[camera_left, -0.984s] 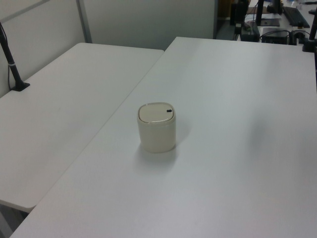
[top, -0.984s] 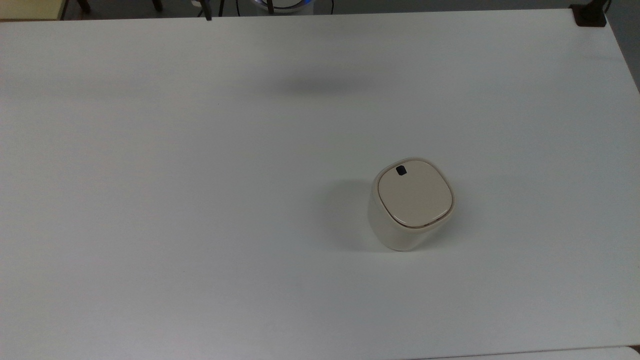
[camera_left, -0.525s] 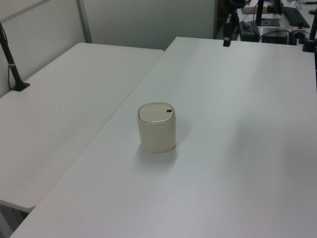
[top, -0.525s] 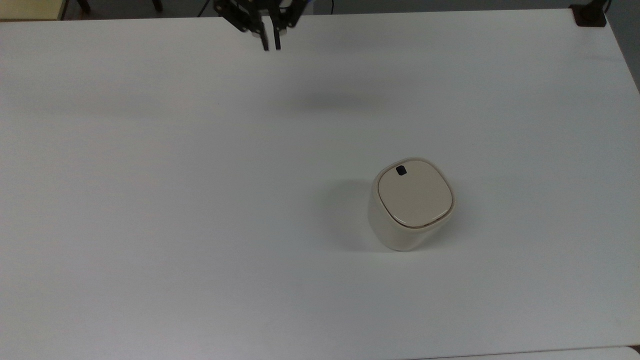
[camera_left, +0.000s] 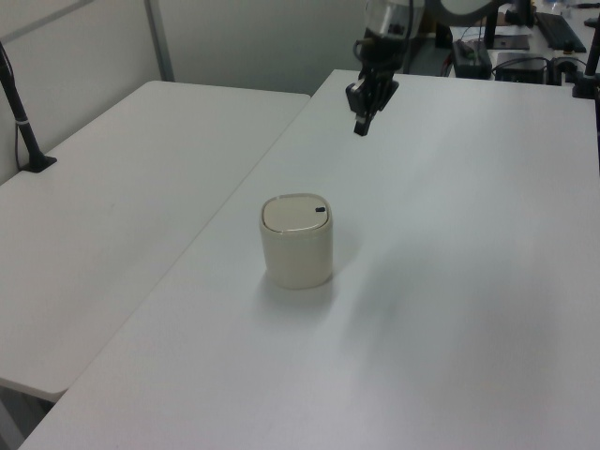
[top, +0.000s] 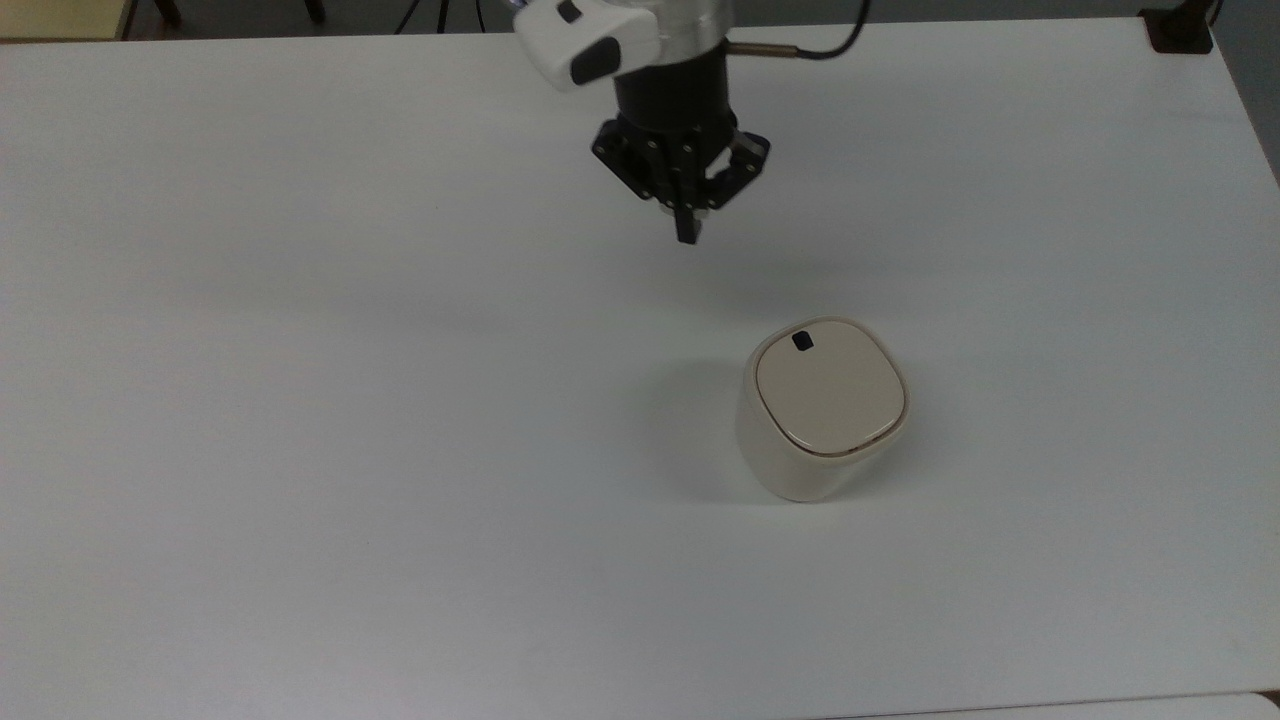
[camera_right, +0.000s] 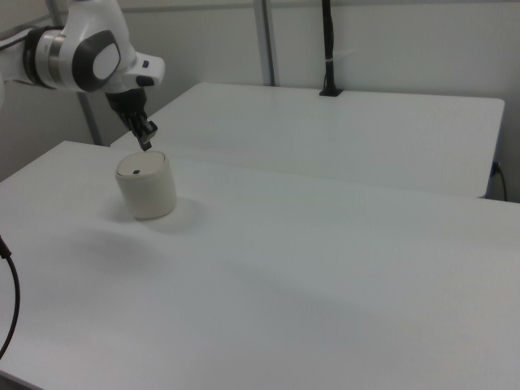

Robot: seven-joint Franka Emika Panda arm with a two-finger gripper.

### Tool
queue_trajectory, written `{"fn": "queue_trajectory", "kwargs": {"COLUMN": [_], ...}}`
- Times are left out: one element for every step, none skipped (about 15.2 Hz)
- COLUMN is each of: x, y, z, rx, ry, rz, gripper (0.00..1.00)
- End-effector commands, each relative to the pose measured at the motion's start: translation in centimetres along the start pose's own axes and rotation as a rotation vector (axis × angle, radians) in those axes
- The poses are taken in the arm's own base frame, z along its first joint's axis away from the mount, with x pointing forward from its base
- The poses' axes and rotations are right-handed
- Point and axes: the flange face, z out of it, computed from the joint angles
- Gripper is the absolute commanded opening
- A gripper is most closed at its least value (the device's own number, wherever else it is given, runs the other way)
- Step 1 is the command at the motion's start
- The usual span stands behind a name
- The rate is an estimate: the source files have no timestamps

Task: Open the trash bin
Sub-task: 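Move the gripper down over the cream bin's lid button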

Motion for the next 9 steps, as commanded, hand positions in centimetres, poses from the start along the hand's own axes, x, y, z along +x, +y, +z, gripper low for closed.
{"fn": "queue_trajectory", "kwargs": {"x": [-0.3, -0.7, -1.0, -1.2, -1.5, -1.6, -1.6, -1.9, -2.1], "y": [-3.9, -5.1, -5.9, -6.3, -7.0, -7.3, -7.6, -8.2, -8.5], "z": [3.3, 4.1, 4.9, 6.1, 7.1, 7.8, 8.4, 9.5, 10.2], "rx": [0.034, 0.041, 0.042, 0.035, 0.030, 0.030, 0.041, 0.049, 0.040], "ry": [0.062, 0.081, 0.097, 0.100, 0.104, 0.114, 0.123, 0.127, 0.133], "rz": [0.064, 0.064, 0.066, 0.075, 0.078, 0.085, 0.105, 0.123, 0.112], "gripper": [0.00, 0.00, 0.00, 0.00, 0.00, 0.00, 0.00, 0.00, 0.00]}}
